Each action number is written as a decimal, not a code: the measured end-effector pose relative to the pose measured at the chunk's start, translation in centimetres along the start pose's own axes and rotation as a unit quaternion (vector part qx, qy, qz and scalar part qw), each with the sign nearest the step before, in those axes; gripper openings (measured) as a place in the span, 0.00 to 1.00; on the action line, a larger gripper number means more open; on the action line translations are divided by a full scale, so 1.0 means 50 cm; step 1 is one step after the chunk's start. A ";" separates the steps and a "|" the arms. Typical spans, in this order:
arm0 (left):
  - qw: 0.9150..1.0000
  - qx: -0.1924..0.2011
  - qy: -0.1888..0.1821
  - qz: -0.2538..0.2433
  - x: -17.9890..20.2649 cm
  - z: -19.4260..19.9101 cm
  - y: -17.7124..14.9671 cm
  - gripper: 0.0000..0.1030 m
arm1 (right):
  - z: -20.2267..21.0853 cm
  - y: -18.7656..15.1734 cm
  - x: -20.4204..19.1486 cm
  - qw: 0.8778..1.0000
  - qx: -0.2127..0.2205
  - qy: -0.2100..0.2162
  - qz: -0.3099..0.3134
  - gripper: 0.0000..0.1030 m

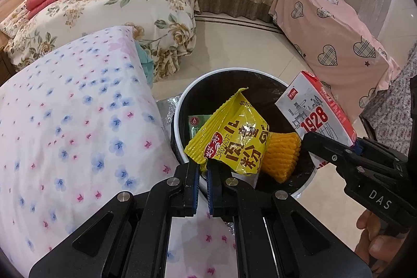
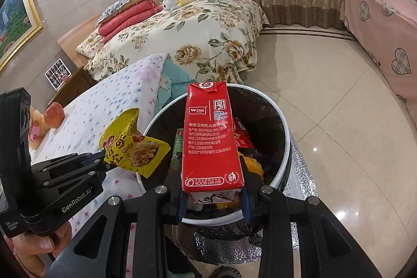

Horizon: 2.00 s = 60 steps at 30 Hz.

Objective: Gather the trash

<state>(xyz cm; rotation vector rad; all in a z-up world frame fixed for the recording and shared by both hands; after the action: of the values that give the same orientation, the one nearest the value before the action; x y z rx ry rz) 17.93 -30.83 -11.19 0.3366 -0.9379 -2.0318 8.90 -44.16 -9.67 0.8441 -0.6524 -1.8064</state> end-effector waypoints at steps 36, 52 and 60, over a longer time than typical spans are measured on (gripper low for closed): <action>0.999 0.021 -0.005 0.023 -0.033 0.054 -0.014 0.51 | 0.007 0.022 0.024 1.000 0.004 0.001 -0.021 0.37; 0.989 0.108 0.046 0.094 -0.134 0.264 -0.134 0.71 | 0.123 -0.044 -0.094 0.996 0.077 0.035 -0.013 0.57; 0.981 0.143 0.089 0.100 -0.155 0.365 -0.174 0.71 | 0.185 -0.053 -0.185 0.992 0.108 0.063 0.032 0.63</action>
<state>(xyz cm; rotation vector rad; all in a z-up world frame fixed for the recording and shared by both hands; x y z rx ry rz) 7.65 -12.54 -5.81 0.5471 -1.1067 -1.6568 2.53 -34.09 -3.70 1.0610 -0.7946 -1.6301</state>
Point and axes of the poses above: each gripper's, at about its wrist camera, not at the fingertips, and z roughly against the way its jaws point, x to its right, y to its top, the point moved 1 cm from there along -z, roughly the way its jaws point, and after that the axes turned 9 degrees about x, right-handed, at the moved point
